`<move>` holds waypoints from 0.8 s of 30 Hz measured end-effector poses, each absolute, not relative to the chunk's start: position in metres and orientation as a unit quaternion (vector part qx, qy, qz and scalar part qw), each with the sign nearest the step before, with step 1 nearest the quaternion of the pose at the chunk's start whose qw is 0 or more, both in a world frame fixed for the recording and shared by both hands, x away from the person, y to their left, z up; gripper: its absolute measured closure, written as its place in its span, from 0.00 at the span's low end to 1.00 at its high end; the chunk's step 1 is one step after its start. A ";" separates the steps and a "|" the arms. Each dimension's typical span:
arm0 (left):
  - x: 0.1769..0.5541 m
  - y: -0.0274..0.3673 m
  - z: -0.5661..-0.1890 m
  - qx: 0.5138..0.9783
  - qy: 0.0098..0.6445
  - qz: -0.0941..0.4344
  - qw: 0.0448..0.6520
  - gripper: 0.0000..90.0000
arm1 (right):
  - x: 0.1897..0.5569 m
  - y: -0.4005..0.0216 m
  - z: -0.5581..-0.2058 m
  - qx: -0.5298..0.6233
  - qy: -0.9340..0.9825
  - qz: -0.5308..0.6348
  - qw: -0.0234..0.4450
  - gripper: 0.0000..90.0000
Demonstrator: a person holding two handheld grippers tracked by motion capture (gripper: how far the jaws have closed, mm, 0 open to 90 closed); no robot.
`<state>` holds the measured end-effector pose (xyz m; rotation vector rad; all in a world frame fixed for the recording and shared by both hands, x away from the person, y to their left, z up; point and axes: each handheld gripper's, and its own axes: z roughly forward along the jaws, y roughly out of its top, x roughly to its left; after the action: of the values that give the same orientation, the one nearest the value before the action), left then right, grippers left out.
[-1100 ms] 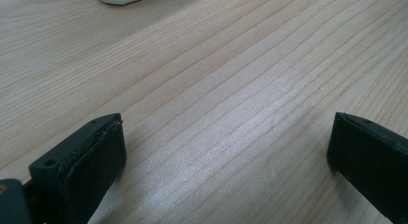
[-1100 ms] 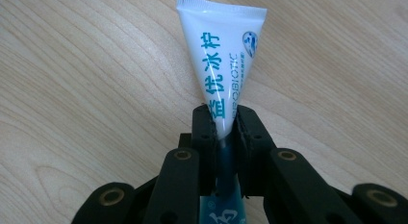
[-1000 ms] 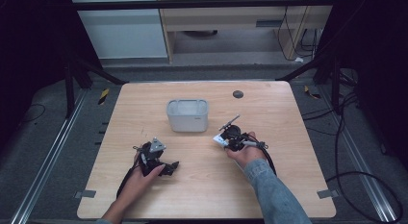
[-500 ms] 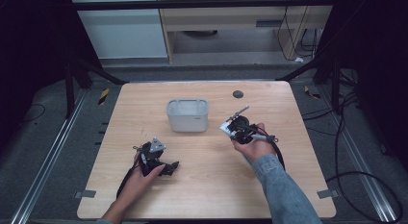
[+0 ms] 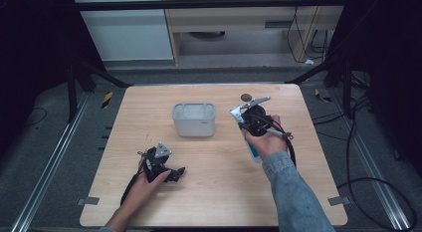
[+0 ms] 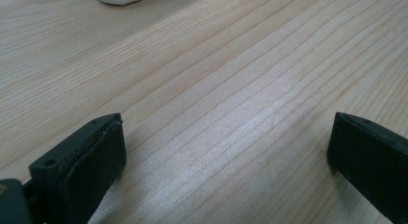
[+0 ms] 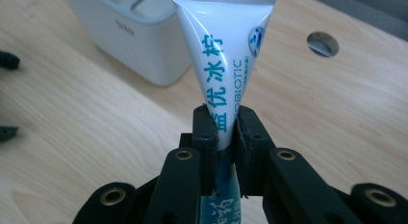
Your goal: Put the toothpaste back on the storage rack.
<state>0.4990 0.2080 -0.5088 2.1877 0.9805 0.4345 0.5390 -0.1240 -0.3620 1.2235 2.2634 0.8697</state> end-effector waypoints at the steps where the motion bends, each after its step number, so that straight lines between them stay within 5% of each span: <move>1: 0.499 0.208 -0.509 0.843 0.378 0.167 0.345 0.00 | 0.540 -0.123 -0.361 0.439 0.811 0.323 0.215 0.89; 24: 0.499 0.208 -0.509 0.842 0.379 0.168 0.347 0.00 | 0.554 -0.115 -0.336 0.439 0.770 0.393 0.243 0.89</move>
<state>0.4989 0.2077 -0.5089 2.1835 0.9830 0.4349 0.5538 -0.1154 -0.3356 1.2005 2.1049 1.0752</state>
